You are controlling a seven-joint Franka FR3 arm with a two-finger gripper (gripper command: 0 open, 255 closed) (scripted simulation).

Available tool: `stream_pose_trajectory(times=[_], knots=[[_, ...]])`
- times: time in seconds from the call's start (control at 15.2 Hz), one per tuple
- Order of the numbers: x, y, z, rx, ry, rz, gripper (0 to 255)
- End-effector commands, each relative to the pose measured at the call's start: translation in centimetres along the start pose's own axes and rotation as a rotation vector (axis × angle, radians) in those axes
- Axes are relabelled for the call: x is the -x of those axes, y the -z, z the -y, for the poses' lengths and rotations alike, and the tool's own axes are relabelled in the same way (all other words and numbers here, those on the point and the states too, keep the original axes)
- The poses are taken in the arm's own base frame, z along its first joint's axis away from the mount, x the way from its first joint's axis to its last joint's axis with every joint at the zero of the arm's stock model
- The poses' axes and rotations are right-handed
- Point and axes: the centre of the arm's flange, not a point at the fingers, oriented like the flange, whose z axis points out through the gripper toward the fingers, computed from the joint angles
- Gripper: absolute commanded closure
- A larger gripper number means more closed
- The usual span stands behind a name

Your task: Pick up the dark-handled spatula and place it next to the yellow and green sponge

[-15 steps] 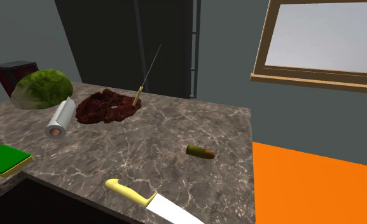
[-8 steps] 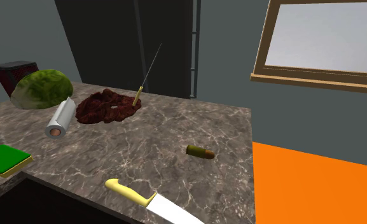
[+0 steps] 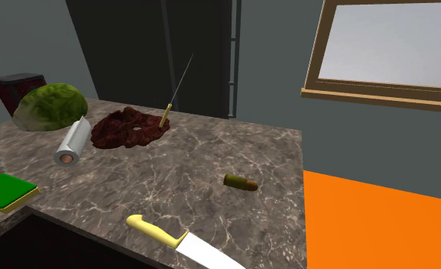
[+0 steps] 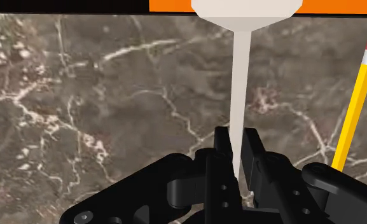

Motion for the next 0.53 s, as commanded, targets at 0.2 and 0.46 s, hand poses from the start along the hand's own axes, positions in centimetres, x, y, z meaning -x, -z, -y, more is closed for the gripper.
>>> stream_pose_trajectory(times=[0.2, 0.46], knots=[[0.0, 0.0, 0.0, 0.000, 0.000, 0.000, 0], [0.0, 2.6, 0.0, 0.000, 0.000, 0.000, 0]])
